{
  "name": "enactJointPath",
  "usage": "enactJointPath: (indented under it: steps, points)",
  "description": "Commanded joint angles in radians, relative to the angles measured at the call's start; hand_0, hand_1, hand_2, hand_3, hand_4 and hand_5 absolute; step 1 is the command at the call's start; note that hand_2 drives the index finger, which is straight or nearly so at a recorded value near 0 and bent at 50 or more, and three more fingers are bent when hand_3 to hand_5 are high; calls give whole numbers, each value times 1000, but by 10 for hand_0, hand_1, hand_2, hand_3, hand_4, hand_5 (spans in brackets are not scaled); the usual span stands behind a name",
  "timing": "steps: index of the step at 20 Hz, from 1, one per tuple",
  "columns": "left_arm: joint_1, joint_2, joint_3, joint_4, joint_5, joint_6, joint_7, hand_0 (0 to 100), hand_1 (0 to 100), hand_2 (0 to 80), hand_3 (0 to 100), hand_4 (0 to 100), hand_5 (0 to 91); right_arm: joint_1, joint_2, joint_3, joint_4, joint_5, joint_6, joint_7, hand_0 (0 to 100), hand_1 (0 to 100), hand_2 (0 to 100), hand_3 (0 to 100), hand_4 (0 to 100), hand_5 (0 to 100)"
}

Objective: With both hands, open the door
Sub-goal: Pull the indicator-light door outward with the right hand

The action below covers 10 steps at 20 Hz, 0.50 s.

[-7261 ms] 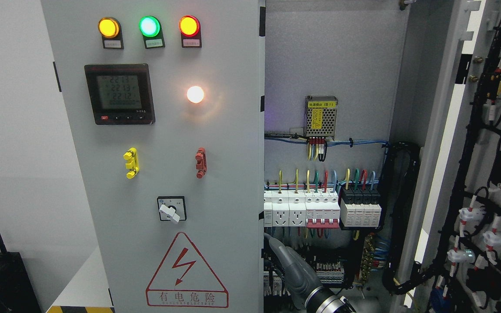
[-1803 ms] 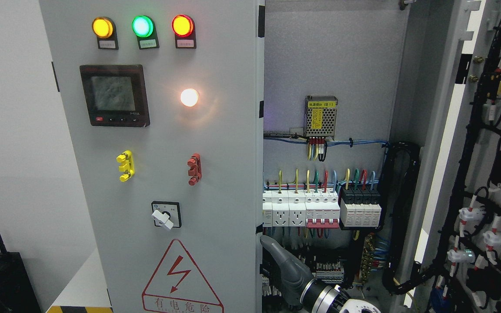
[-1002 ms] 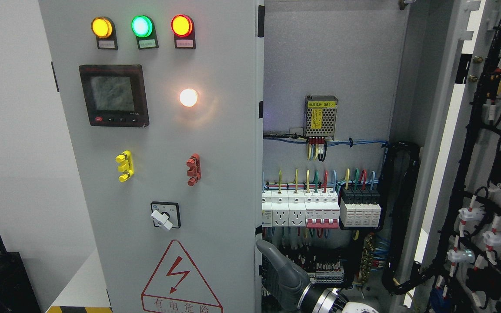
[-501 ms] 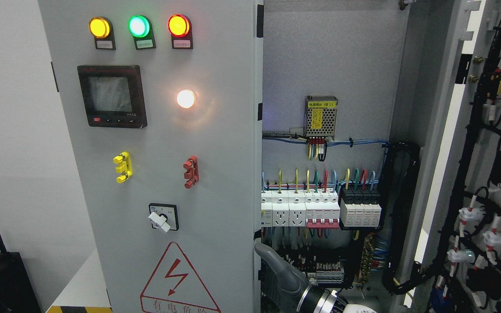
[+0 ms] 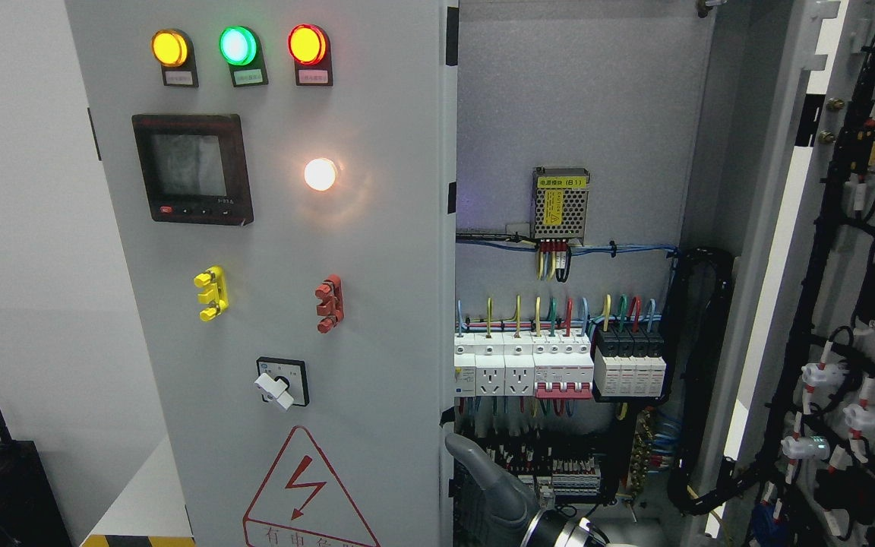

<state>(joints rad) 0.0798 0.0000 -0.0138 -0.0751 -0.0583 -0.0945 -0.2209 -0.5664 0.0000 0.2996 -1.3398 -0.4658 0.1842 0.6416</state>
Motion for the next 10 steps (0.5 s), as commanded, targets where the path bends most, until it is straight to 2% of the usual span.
enactJointPath:
  steps: [1,10]
  points:
    - [0,-26,-20,0,0,1,0,0,0,0,0,0,0,31,-14,3,-71,-22,0,3,381,0,0,0,0,0]
    - [0,-26,-21,0,0,-1,0,0,0,0,0,0,0,63,-14,6,-116,-24,5,33,381,0,0,0,0,0]
